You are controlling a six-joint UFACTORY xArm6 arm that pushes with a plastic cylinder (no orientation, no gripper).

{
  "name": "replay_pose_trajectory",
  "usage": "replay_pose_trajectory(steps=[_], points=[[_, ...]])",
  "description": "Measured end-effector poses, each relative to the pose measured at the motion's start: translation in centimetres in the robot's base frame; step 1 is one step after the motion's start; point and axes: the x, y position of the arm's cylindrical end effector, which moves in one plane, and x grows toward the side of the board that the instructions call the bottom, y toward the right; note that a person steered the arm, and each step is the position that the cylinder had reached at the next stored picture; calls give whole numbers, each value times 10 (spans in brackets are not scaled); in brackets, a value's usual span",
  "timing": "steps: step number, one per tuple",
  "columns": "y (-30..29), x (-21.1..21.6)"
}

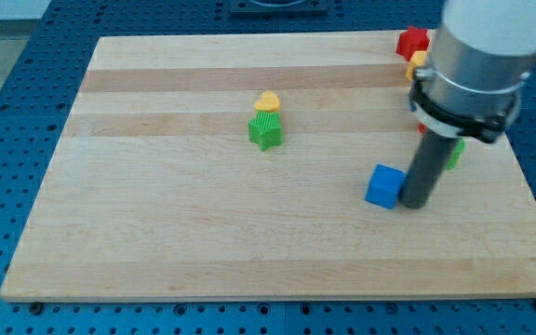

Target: Move the cube into the green star

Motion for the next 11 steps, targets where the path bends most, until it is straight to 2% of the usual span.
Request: replay_pose_trajectory(steps=[1,2,5,6,8,10,11], points=[[-39,-4],[-45,25],[-87,-81],[-87,-75],[-95,-20],[-106,-92],[-106,-82]])
